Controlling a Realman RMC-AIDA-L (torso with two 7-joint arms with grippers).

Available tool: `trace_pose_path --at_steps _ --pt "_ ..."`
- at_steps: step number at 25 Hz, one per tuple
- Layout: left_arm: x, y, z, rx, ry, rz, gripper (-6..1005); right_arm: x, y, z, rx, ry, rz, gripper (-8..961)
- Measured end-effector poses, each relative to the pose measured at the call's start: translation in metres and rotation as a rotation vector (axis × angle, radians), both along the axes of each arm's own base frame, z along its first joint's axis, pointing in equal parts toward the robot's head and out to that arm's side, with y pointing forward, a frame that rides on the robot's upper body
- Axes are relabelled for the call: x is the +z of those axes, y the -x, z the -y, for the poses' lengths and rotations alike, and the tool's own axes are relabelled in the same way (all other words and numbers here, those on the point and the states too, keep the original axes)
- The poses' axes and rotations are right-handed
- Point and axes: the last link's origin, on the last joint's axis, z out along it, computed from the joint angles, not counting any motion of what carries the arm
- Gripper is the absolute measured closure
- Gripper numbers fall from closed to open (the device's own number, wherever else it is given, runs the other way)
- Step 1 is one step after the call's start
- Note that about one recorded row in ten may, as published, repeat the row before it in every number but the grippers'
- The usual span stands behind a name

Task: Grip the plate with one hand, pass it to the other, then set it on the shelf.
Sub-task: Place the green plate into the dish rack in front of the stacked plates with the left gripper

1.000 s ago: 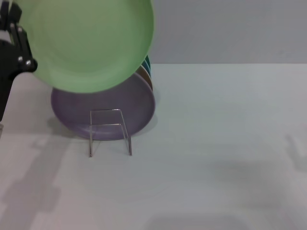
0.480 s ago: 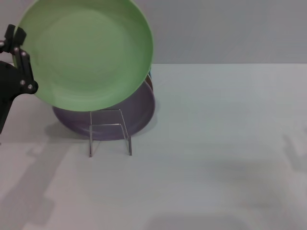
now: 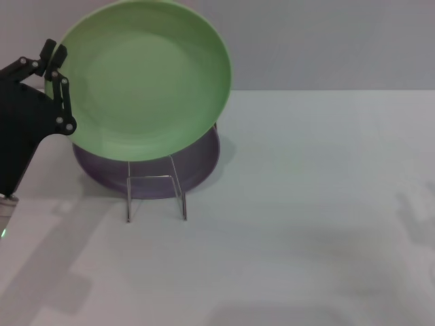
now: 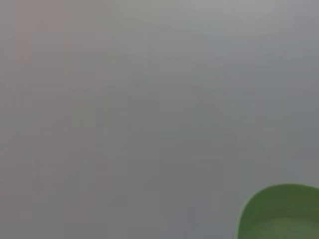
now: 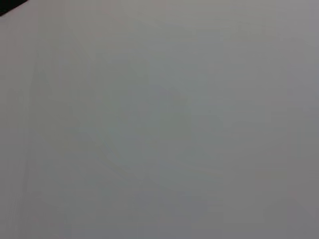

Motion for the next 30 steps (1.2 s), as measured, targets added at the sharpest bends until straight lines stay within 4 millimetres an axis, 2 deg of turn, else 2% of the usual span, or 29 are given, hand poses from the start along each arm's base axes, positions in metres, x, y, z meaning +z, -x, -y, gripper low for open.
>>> trace_pose_path --at_steps 13,30 --pt "-0.006 0.000 -0.006 -0.028 0.016 -0.126 964 0.002 0.003 0.006 0.037 -0.010 -0.004 300" --pt "-0.005 -0.001 -0.015 -0.055 0.035 -0.213 965 0.001 0.008 0.012 0.086 -0.008 -0.005 301"
